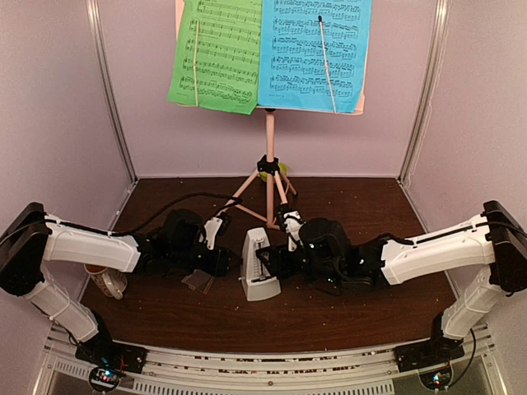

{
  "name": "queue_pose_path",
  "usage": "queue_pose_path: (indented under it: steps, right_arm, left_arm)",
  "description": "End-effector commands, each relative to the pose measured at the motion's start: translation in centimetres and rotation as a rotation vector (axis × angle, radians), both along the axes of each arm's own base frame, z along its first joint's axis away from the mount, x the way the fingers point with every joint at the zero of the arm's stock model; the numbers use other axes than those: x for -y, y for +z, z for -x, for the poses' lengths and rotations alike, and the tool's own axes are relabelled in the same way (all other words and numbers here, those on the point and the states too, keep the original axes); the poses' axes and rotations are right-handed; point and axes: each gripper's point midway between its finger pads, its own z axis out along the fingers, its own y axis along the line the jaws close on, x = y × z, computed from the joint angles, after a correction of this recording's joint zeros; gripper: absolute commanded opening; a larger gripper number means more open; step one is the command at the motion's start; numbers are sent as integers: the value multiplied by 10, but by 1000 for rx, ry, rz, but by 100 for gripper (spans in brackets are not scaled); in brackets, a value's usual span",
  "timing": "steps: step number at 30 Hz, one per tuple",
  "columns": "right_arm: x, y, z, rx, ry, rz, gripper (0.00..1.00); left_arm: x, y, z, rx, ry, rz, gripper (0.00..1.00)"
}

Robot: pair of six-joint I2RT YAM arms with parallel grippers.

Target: Set up the instrument practice props

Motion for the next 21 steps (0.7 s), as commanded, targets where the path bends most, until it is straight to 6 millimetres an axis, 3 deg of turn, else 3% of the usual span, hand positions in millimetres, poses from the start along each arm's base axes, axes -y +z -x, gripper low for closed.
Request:
queue_pose_path:
  steps: [1, 21]
  right_arm:
    - [-9, -1, 2, 13, 49, 6, 48]
    - [1, -17, -7, -9, 3, 45, 30]
  left_arm:
    - [12, 20, -7, 57, -25, 47, 43]
    - [8, 29, -7, 70, -33, 62, 43]
